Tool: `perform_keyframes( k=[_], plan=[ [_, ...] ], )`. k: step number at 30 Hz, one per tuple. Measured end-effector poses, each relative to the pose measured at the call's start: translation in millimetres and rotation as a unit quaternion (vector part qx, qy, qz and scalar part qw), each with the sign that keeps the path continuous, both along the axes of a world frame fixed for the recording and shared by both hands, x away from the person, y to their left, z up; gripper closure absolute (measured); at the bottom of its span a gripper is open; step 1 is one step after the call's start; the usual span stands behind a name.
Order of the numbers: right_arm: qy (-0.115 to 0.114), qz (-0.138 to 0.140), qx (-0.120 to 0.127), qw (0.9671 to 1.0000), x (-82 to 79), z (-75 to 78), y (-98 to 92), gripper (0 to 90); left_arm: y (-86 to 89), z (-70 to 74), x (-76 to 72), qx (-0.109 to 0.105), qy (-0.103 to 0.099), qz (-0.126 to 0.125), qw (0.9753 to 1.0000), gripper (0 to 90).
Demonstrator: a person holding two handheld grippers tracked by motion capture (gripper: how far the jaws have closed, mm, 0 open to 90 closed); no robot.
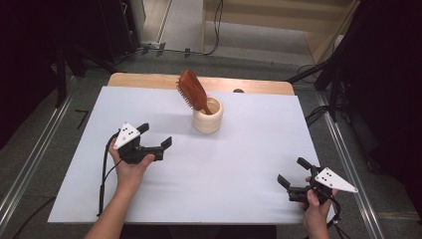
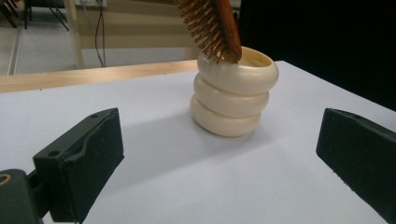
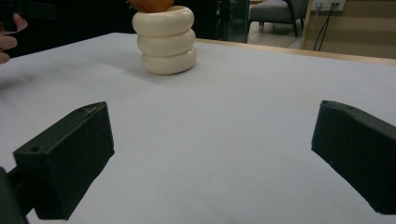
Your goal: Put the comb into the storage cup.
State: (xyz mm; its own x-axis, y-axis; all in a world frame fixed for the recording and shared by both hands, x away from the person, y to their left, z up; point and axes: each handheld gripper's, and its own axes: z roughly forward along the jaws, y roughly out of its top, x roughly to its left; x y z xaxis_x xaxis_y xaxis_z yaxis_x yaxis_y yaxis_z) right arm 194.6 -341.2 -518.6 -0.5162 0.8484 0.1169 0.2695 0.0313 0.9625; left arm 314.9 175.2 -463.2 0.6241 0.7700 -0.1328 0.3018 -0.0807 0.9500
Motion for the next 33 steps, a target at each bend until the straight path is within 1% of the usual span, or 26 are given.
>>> perform_keyframes(
  k=[14, 18, 23, 28, 30, 33],
  plan=[
    [0.000, 0.000, -0.002, 1.0000, -0.2, 0.0, 0.5, 0.0, 21.1, -6.4, -21.4, 0.003, -0.003, 0.005, 1.0000, 1.1],
    [0.000, -0.001, -0.002, 1.0000, -0.2, 0.0, 0.5, 0.0, 27.0, -7.2, -26.6, 0.011, -0.005, 0.008, 0.9999, 1.1],
    [0.000, 0.000, -0.005, 1.0000, -0.2, 0.0, 0.6, 0.0, 34.1, -9.8, -34.3, 0.011, -0.005, 0.012, 0.9999, 1.1],
    [0.001, -0.001, -0.005, 1.0000, -0.2, 0.1, 0.9, 0.0, 42.3, -11.6, -41.2, 0.019, -0.007, 0.015, 0.9997, 1.1],
    [0.001, -0.001, -0.004, 1.0000, -0.3, 0.0, 0.9, 0.0, 45.0, -11.7, -42.9, 0.018, -0.006, 0.017, 0.9997, 1.1],
    [0.001, -0.002, -0.005, 1.0000, -0.3, 0.0, 1.0, 0.0, 49.6, -11.9, -46.3, 0.022, -0.008, 0.017, 0.9996, 1.1]
  ],
)
